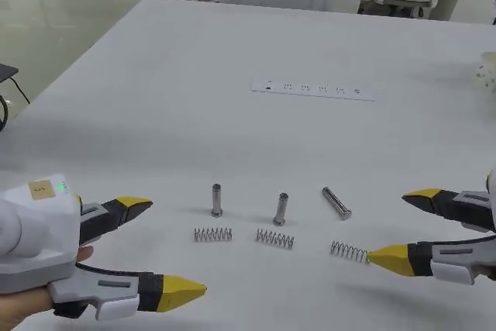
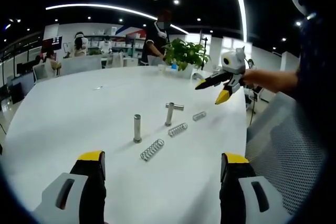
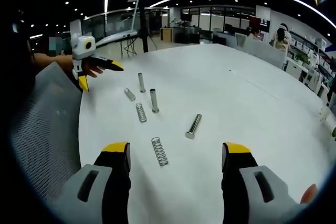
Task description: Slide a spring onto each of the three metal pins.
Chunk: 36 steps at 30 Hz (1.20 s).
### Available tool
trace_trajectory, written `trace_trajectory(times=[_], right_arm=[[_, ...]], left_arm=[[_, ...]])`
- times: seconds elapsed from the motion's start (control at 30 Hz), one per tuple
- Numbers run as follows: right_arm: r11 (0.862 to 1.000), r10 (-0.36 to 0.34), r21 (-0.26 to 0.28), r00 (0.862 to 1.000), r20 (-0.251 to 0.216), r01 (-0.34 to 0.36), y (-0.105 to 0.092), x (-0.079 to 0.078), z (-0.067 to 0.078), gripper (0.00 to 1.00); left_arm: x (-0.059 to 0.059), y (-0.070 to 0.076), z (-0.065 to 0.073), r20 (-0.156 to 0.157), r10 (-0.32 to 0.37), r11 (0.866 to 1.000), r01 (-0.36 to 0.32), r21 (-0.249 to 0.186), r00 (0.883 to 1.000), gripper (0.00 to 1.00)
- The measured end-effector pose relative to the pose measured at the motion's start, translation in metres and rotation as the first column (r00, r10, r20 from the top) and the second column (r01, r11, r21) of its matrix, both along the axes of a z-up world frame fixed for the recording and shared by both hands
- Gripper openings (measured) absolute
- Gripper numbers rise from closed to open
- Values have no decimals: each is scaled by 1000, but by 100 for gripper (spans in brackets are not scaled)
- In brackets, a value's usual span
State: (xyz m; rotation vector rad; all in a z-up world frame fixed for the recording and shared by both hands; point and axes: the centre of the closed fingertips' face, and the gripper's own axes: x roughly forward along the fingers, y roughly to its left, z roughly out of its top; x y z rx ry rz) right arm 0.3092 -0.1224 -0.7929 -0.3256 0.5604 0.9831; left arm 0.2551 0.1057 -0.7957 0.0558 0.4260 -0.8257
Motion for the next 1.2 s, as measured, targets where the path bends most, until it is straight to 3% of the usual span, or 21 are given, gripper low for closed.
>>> trace_trajectory(times=[0.1,0.7,1.2], right_arm=[[1000,2,4,1000,3,-2,3,5,2,69],[995,35,-88,999,-9,-36,26,37,-5,63],[991,5,-136,1000,-29,-9,38,62,-15,54]], left_arm=[[0,0,0,0,0,1000,0,0,1000,88],[0,2,0,0,7,1000,-7,-3,1000,87],[0,3,0,0,7,1000,-7,2,1000,86]])
